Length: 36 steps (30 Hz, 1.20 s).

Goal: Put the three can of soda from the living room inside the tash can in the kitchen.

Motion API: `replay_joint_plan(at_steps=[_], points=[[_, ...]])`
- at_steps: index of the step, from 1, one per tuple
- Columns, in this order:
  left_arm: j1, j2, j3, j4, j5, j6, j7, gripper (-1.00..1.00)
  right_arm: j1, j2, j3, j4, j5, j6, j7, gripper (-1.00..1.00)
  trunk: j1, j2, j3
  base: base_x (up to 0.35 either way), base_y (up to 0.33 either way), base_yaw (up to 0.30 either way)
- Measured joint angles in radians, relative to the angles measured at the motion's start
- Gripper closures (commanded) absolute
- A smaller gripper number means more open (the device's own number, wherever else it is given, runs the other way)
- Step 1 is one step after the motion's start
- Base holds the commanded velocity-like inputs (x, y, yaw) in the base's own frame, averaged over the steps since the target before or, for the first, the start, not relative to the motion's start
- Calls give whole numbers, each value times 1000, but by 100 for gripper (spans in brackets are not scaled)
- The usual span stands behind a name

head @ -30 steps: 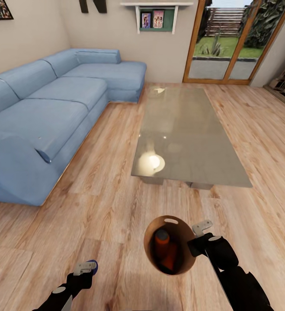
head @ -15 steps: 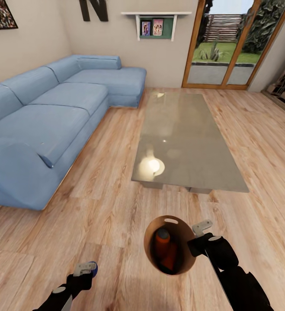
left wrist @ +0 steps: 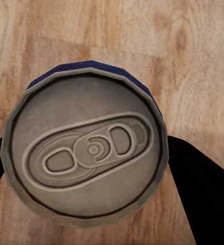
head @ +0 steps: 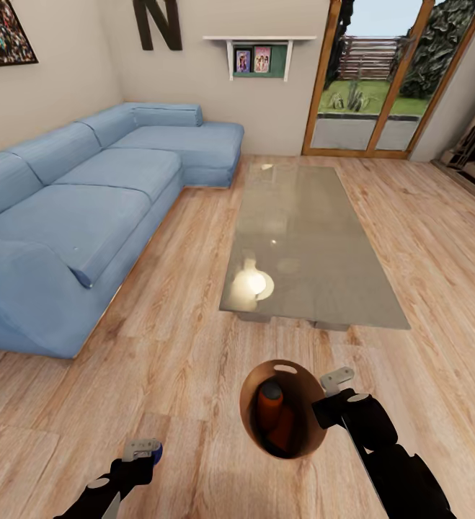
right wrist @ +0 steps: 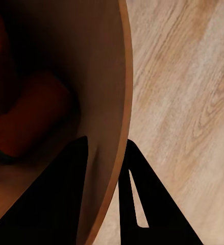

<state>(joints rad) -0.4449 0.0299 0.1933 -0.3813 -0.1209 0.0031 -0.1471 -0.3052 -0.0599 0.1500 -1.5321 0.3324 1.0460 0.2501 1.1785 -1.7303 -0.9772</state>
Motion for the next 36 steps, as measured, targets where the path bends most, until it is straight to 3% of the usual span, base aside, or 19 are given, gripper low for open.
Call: replay_joint_plan(at_steps=[36], points=[[0, 0, 0, -2, 0, 0, 0, 100, 0, 0, 0, 1, 0, 0, 0, 100, -138, 252, 171, 0, 0, 0]])
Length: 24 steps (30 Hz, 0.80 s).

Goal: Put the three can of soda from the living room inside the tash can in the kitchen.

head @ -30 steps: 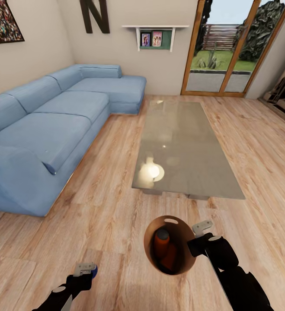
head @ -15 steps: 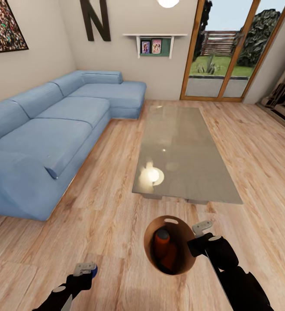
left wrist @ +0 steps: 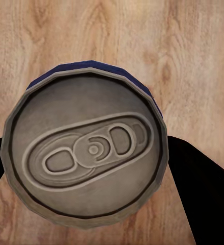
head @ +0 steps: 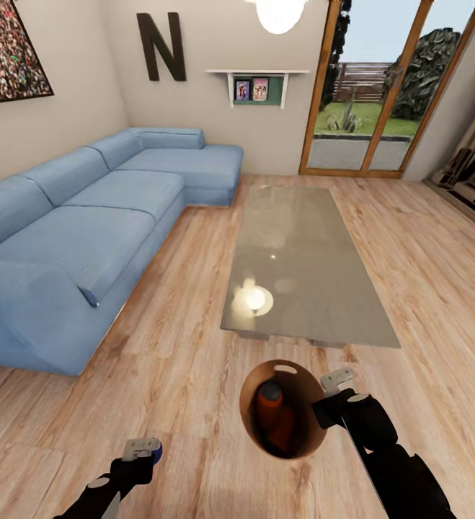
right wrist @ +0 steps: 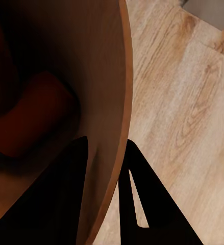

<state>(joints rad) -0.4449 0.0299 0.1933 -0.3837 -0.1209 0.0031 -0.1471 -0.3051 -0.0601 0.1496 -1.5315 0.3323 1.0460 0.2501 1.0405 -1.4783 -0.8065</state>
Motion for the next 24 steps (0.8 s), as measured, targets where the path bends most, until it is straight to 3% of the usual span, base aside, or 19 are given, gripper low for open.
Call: replay_joint_plan(at_steps=[11, 24], points=[[0, -1, 0, 2, -1, 0, 0, 100, 0, 0, 0, 0, -1, 0, 0, 100, -42, 77, 52, 0, 0, 0], [0, -1, -3, -6, -2, -2, 0, 100, 0, 0, 0, 1, -2, 0, 0, 100, -42, 77, 66, 0, 0, 0]])
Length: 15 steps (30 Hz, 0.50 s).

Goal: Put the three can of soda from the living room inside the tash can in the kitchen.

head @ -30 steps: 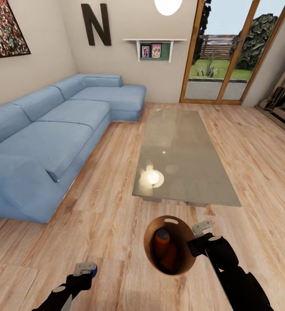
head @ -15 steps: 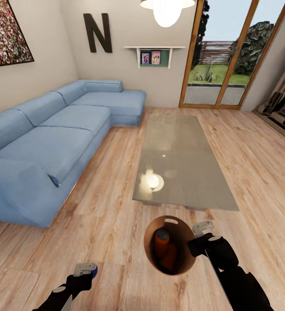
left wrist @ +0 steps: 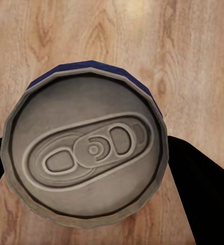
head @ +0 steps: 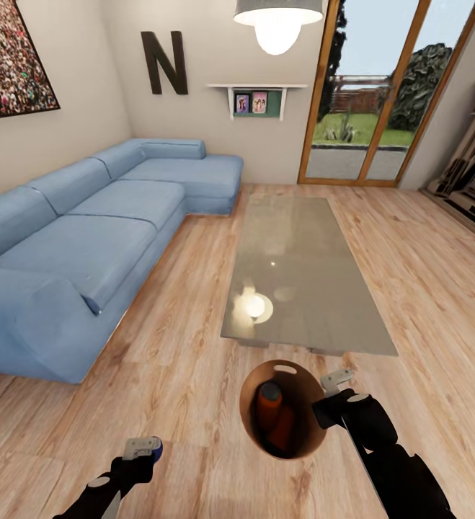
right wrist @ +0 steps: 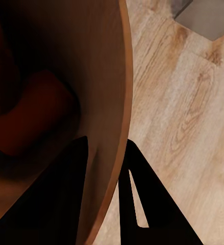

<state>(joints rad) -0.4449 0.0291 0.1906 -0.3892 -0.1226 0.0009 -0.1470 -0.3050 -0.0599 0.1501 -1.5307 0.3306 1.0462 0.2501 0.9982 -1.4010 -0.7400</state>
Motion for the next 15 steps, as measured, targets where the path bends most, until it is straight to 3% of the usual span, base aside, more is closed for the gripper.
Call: replay_joint_plan(at_steps=[4, 11, 15], points=[[0, 0, 0, 0, 0, 0, 1, 100, 0, 0, 0, 0, 1, 0, 0, 100, 0, 0, 0, -45, 0, 0], [0, 0, 0, 3, 0, 1, 0, 100, 0, 0, 0, 0, -4, 0, 0, 100, 0, 0, 0, -277, 0, 0], [0, 0, 0, 2, 0, 1, 0, 100, 0, 0, 0, 0, -1, 0, 0, 100, 0, 0, 0, -153, 0, 0]])
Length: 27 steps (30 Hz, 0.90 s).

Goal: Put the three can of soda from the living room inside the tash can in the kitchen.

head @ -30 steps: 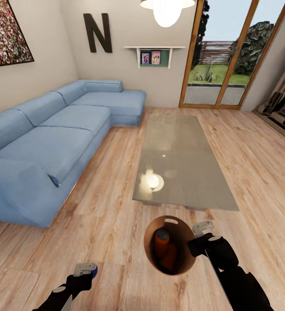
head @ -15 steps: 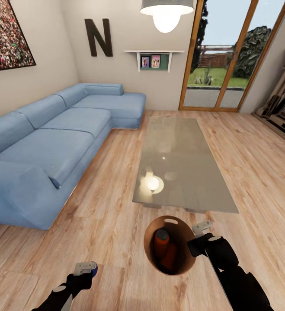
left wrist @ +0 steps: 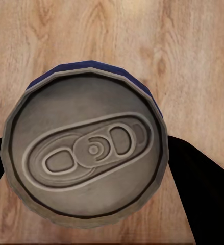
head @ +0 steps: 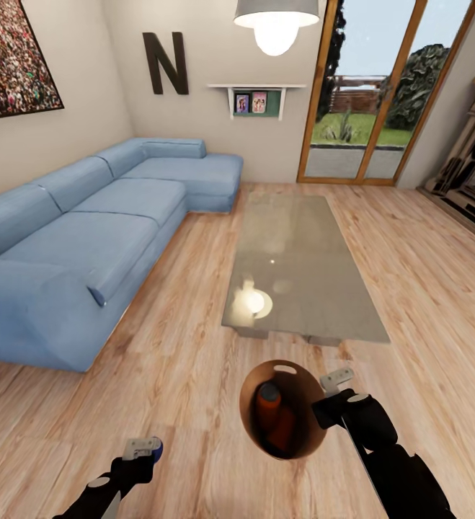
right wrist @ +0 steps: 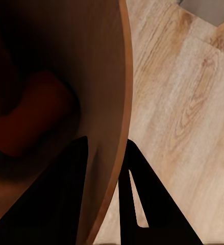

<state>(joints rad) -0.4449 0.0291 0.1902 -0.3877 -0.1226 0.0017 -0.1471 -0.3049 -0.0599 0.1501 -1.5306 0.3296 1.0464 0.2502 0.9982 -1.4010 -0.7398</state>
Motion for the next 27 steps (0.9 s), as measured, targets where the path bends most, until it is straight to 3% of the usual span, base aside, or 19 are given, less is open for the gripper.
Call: replay_joint_plan(at_steps=[12, 27], points=[[0, 0, 0, -1, 1, 0, 0, 100, 0, 0, 0, 0, 2, 0, 0, 100, 0, 0, 0, -8, 0, 0], [0, 1, 3, 6, 4, 1, 0, 100, 0, 0, 0, 0, 1, 0, 0, 100, -57, 105, 48, 0, 0, 0]])
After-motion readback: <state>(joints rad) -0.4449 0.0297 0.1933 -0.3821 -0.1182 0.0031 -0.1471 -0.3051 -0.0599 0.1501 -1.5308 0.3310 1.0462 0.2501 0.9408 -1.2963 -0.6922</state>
